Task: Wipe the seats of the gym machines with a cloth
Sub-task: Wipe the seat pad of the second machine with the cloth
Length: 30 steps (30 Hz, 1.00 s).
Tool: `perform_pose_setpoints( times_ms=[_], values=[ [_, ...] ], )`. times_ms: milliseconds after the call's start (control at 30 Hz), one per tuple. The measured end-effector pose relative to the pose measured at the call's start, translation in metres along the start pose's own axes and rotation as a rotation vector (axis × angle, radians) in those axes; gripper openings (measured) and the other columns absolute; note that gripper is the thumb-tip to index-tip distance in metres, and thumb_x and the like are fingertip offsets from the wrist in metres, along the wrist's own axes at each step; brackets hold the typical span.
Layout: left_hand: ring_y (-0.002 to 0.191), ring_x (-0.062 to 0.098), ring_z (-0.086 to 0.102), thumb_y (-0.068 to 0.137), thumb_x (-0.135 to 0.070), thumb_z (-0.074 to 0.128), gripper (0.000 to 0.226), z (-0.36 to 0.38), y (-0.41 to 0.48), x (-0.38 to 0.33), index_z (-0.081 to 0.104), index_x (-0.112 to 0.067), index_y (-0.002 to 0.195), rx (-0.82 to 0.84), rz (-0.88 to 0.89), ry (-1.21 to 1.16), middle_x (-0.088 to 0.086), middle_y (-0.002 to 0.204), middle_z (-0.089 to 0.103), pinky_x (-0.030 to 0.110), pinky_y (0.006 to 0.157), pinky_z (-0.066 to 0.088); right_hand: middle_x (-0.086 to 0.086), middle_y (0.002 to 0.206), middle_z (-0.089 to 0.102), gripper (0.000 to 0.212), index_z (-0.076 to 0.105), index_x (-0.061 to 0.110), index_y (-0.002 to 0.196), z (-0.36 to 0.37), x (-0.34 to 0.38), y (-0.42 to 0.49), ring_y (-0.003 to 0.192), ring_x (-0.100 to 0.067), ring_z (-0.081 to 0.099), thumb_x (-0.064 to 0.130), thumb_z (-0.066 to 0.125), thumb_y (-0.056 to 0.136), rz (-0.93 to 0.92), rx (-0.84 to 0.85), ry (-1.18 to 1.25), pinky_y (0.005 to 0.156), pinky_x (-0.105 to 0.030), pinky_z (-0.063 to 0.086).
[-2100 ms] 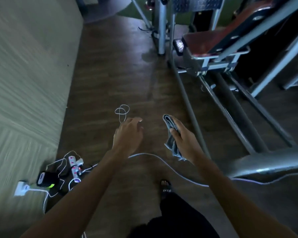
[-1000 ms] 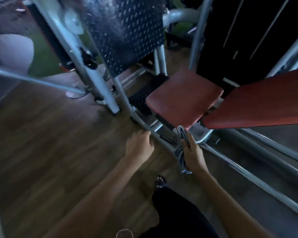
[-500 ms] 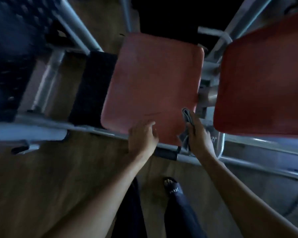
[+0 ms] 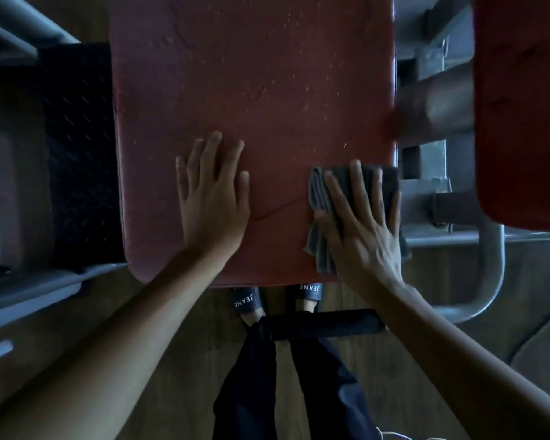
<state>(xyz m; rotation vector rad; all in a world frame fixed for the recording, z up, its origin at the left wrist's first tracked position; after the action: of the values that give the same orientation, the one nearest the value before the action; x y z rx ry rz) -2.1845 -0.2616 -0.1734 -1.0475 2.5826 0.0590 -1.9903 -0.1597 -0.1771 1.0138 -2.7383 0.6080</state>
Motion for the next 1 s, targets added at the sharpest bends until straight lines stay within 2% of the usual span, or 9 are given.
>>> perform_pose_setpoints(
  times_ms=[100, 300, 367, 500, 567, 700, 800, 900, 1000],
  values=[
    [0.15, 0.026, 0.016, 0.105, -0.033, 0.032, 0.046, 0.005, 0.006, 0.003, 0.034, -0.025, 0.15, 0.005, 0.029, 0.049, 0.005, 0.16, 0.025, 0.047, 0.123, 0.006, 0.003, 0.167, -0.008, 0.061, 0.002, 0.039, 0.157, 0.002, 0.013, 0.033, 0.152, -0.026, -0.012, 0.06, 0.017, 0.101, 0.104, -0.064, -0.017, 0.121, -0.054, -0.01],
    [0.15, 0.026, 0.016, 0.106, -0.033, 0.029, 0.046, 0.007, 0.004, 0.001, 0.031, -0.025, 0.151, -0.034, 0.024, 0.103, 0.004, 0.161, 0.024, 0.047, 0.123, 0.007, 0.0, 0.167, 0.002, 0.06, 0.01, 0.035, 0.158, 0.007, -0.004, -0.012, 0.153, -0.029, -0.003, 0.057, 0.019, 0.103, -0.382, 0.078, -0.237, 0.122, -0.055, 0.005],
    [0.15, 0.026, 0.017, 0.106, -0.033, 0.029, 0.046, 0.008, 0.004, 0.001, 0.032, -0.024, 0.151, -0.039, 0.019, 0.109, 0.004, 0.16, 0.025, 0.048, 0.123, 0.008, 0.001, 0.167, 0.001, 0.059, 0.007, 0.037, 0.157, -0.001, -0.023, -0.007, 0.153, -0.027, -0.003, 0.058, 0.015, 0.102, -0.318, 0.072, -0.22, 0.122, -0.055, 0.006],
    [0.15, 0.026, 0.016, 0.106, -0.033, 0.028, 0.046, 0.009, 0.003, -0.001, 0.031, -0.024, 0.151, -0.05, 0.021, 0.116, 0.004, 0.161, 0.025, 0.048, 0.123, 0.007, 0.002, 0.167, -0.003, 0.06, 0.004, 0.037, 0.157, -0.006, -0.003, 0.048, 0.153, -0.028, -0.006, 0.058, 0.02, 0.103, 0.099, -0.09, -0.077, 0.12, -0.054, -0.004],
    [0.15, 0.025, 0.015, 0.106, -0.034, 0.027, 0.047, 0.01, 0.003, 0.001, 0.031, -0.025, 0.151, -0.049, 0.022, 0.098, 0.003, 0.161, 0.023, 0.047, 0.123, 0.005, -0.002, 0.167, 0.002, 0.059, 0.008, 0.034, 0.157, 0.0, 0.026, 0.05, 0.153, -0.03, -0.002, 0.055, 0.022, 0.104, 0.059, -0.126, -0.102, 0.121, -0.054, -0.003],
    [0.15, 0.026, 0.017, 0.106, -0.032, 0.03, 0.046, 0.007, 0.003, 0.001, 0.032, -0.025, 0.151, -0.062, 0.024, 0.072, 0.004, 0.16, 0.025, 0.047, 0.123, 0.007, 0.002, 0.167, 0.006, 0.057, 0.014, 0.035, 0.157, 0.015, 0.023, -0.014, 0.154, -0.025, 0.0, 0.053, 0.022, 0.104, -0.312, 0.027, -0.187, 0.123, -0.053, 0.006],
    [0.15, 0.026, 0.016, 0.106, -0.032, 0.028, 0.046, 0.009, 0.004, 0.0, 0.03, -0.024, 0.151, -0.046, 0.02, 0.094, 0.004, 0.161, 0.024, 0.049, 0.123, 0.009, 0.006, 0.167, 0.004, 0.058, 0.012, 0.038, 0.157, 0.006, -0.009, -0.009, 0.153, -0.022, -0.002, 0.056, 0.021, 0.103, -0.191, 0.022, -0.173, 0.122, -0.056, 0.011],
    [0.15, 0.027, 0.015, 0.106, -0.032, 0.027, 0.047, 0.01, 0.004, 0.001, 0.029, -0.024, 0.152, -0.038, 0.027, 0.102, 0.005, 0.161, 0.023, 0.05, 0.123, 0.008, 0.005, 0.167, -0.003, 0.06, 0.005, 0.037, 0.157, 0.003, 0.012, 0.041, 0.153, -0.025, -0.008, 0.056, 0.02, 0.103, 0.1, -0.085, -0.07, 0.122, -0.056, -0.001],
    [0.15, 0.026, 0.015, 0.105, -0.032, 0.028, 0.047, 0.009, 0.004, 0.002, 0.03, -0.024, 0.152, -0.037, 0.029, 0.083, 0.004, 0.161, 0.023, 0.049, 0.123, 0.007, 0.001, 0.167, 0.0, 0.058, 0.009, 0.035, 0.158, 0.012, 0.048, 0.037, 0.153, -0.026, -0.005, 0.053, 0.023, 0.104, 0.02, -0.096, -0.07, 0.122, -0.054, -0.002]
  ],
)
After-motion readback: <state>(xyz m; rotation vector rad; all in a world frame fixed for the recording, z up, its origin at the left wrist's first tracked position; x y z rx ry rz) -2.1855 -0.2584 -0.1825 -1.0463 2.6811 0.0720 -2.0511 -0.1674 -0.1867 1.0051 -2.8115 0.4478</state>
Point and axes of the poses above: each hand's wrist, its own y-axis towards the middle knuckle, its own z-axis out of the palm, x = y × z, the point moved 6 cm from there along y, towards the middle knuckle
